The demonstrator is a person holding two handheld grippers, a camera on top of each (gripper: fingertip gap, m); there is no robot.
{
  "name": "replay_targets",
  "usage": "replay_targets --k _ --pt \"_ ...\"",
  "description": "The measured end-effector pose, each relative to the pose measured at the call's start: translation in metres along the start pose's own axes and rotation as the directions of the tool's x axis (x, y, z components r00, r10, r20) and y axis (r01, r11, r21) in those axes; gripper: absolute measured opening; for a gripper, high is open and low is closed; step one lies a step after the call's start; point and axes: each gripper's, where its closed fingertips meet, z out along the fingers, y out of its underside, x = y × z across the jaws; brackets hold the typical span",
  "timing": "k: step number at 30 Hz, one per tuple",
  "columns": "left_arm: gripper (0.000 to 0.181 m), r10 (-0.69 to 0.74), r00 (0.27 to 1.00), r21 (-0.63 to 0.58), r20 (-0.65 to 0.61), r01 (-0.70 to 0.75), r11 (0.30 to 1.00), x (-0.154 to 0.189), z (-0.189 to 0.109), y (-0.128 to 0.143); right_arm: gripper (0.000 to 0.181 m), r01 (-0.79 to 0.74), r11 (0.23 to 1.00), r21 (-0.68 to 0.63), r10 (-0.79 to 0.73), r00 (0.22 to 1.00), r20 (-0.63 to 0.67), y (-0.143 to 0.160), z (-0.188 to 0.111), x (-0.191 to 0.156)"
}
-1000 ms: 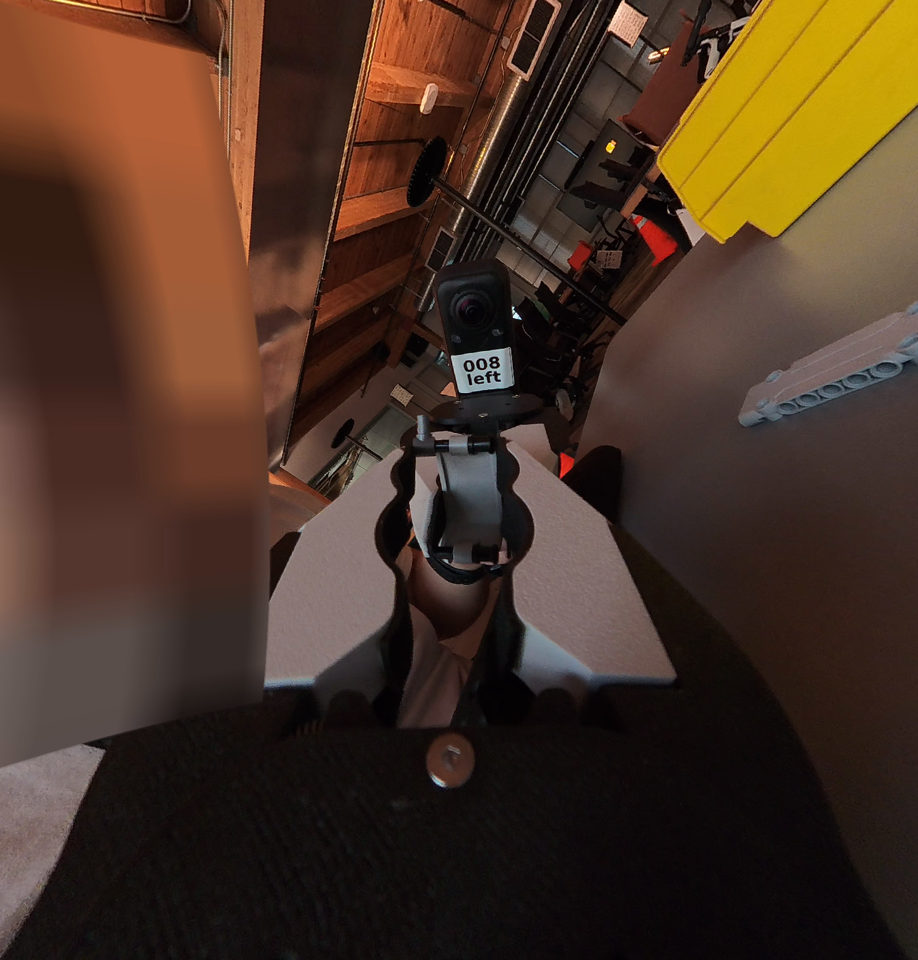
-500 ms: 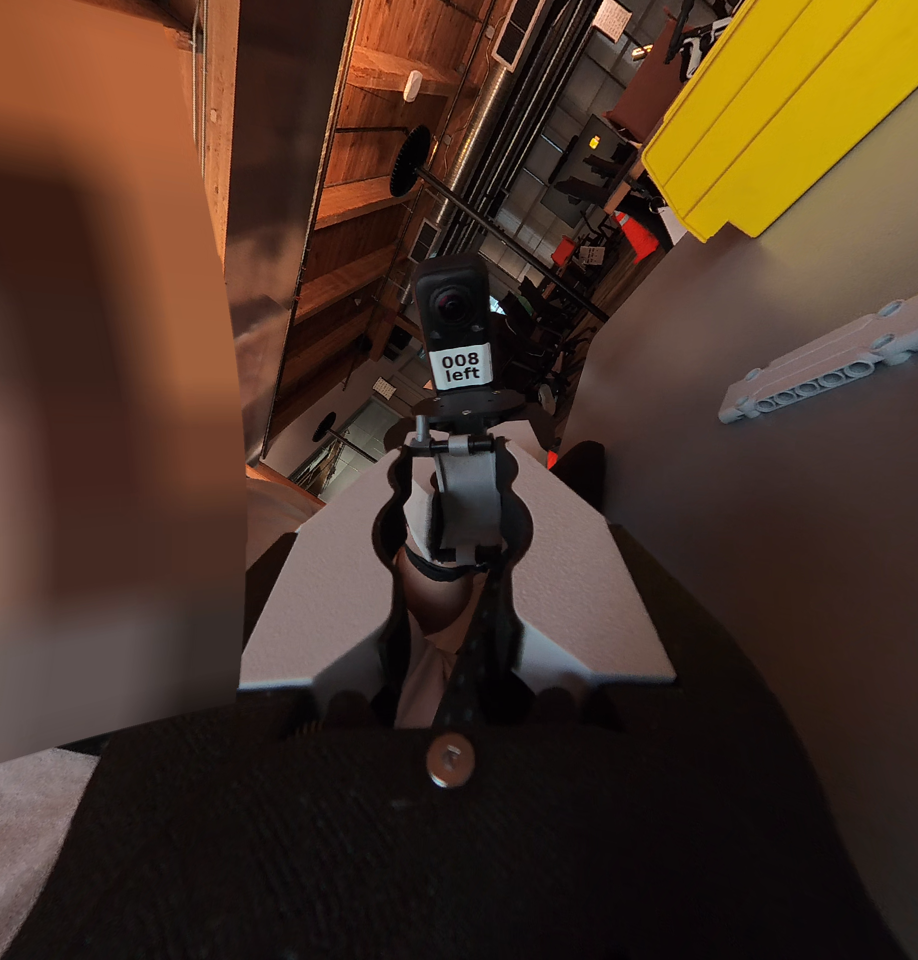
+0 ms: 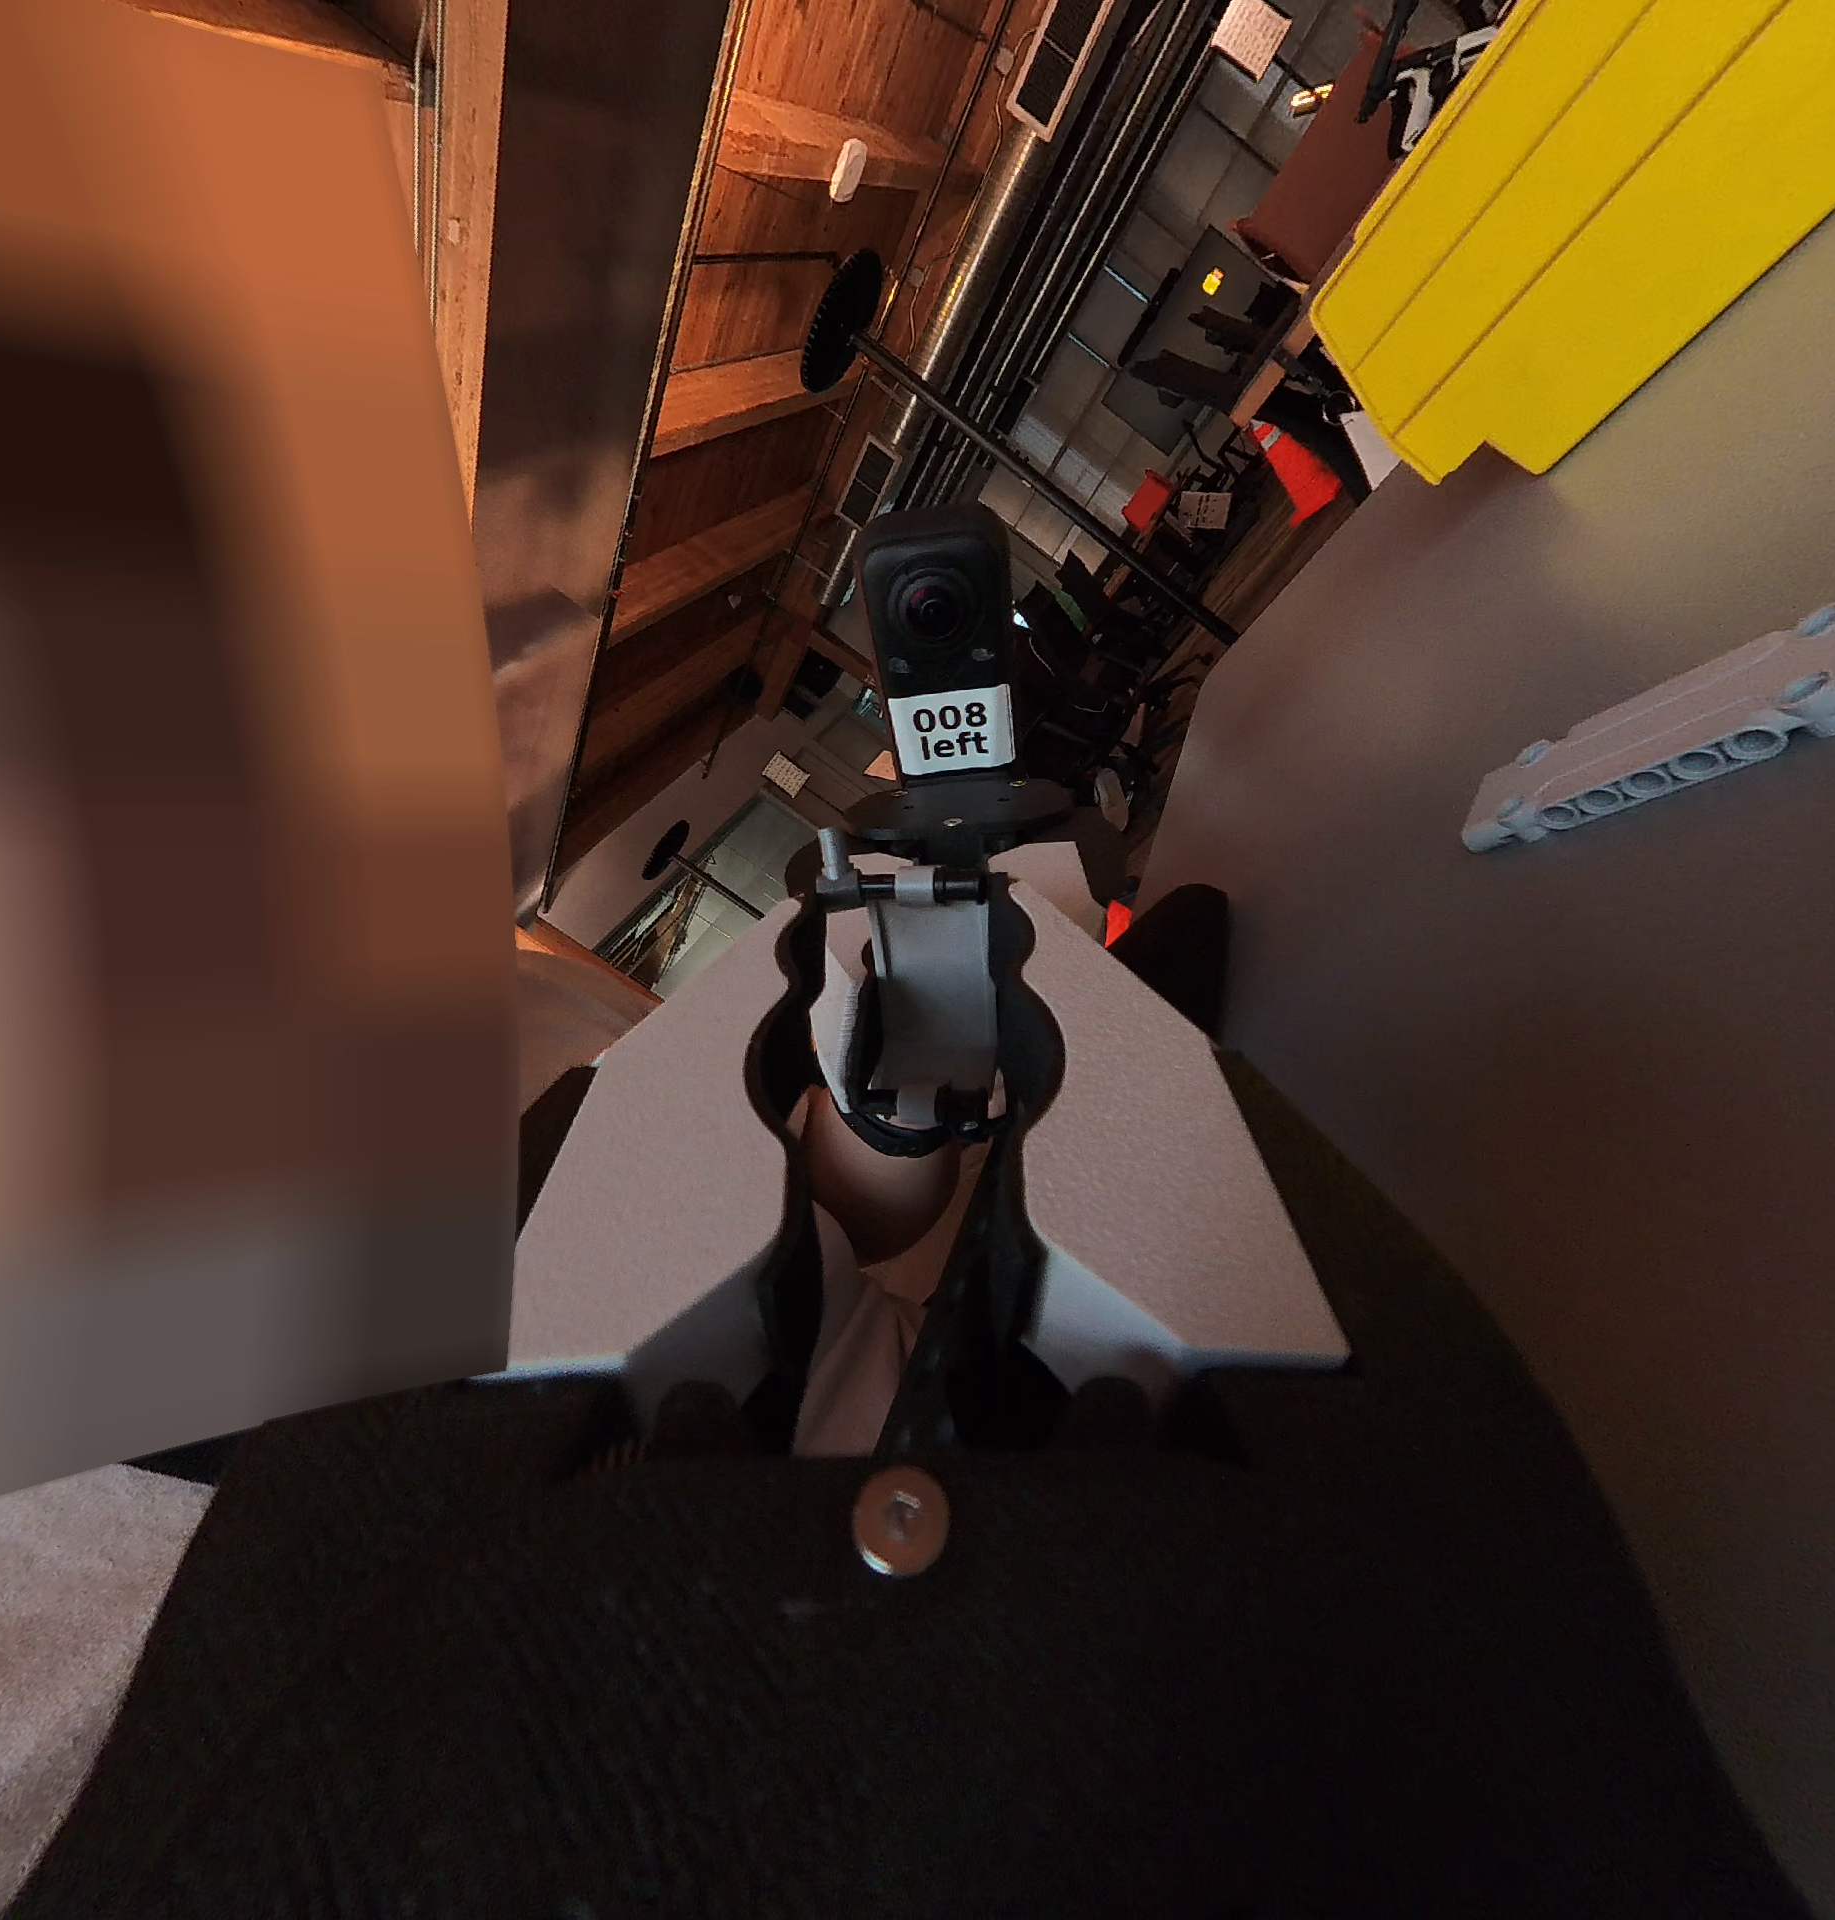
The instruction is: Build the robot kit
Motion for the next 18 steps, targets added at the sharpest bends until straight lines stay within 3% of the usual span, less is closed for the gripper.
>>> replay_targets --k 7,18 --pt "0.025 0.042 0.998 -0.008 0.053 -0.041 0.999 -0.0037 0.0013 0.0012 0.029 0.045 0.999 -0.011 -0.045 0.998 -0.032 0.0014 -0.0002 0.0023" --pt "0.025 0.015 1.000 -0.001 -0.001 -0.015 1.000 0.0013 -0.0003 0.0003 0.029 0.023 1.000 -0.012 -0.023 1.000 0.002 0.0016 -0.0005 -0.0011"
